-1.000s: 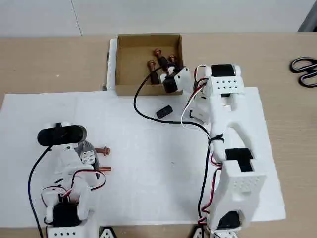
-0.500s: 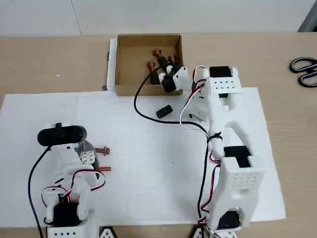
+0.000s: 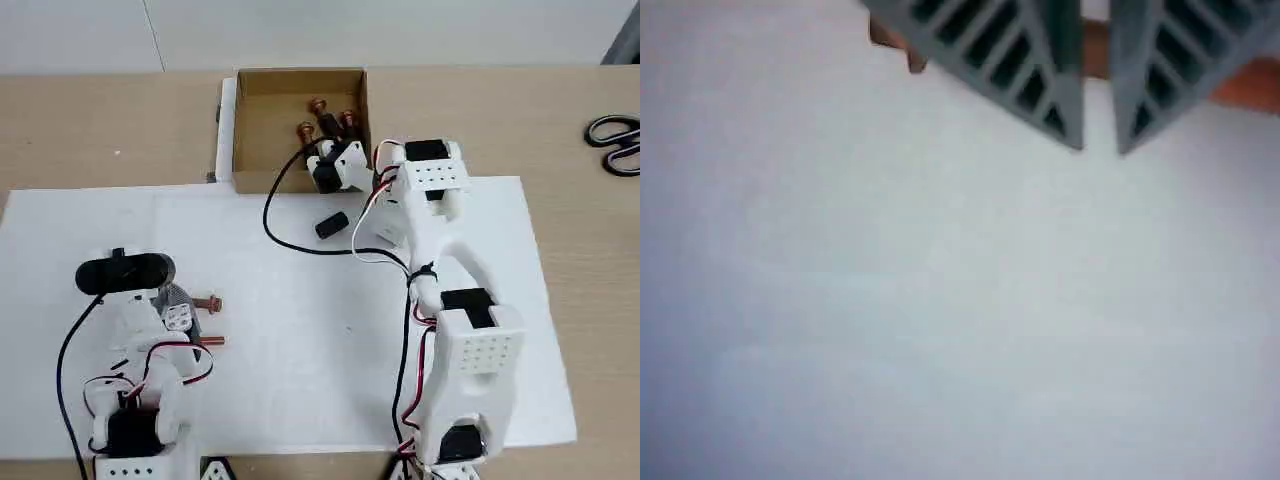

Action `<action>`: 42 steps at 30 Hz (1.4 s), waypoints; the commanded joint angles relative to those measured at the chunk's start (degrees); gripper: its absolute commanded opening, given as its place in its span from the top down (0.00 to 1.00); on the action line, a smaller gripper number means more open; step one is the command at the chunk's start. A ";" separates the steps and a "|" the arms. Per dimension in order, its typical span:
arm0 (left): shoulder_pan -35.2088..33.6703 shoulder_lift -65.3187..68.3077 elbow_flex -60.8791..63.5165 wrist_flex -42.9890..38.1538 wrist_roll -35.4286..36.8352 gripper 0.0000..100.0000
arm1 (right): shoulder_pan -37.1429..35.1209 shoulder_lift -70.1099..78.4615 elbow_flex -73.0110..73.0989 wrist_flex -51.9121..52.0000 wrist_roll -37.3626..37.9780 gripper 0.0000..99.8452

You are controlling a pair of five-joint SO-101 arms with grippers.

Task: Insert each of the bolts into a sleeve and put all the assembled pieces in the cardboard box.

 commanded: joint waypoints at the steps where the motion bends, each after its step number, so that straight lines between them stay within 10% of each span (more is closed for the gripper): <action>1: -0.35 -0.53 -2.51 0.26 -0.09 0.99 | -0.75 0.66 -2.37 -1.27 0.53 0.75; 42: -0.26 -0.53 -2.51 0.00 -0.09 0.99 | 5.05 -0.40 -2.29 2.42 -1.14 0.75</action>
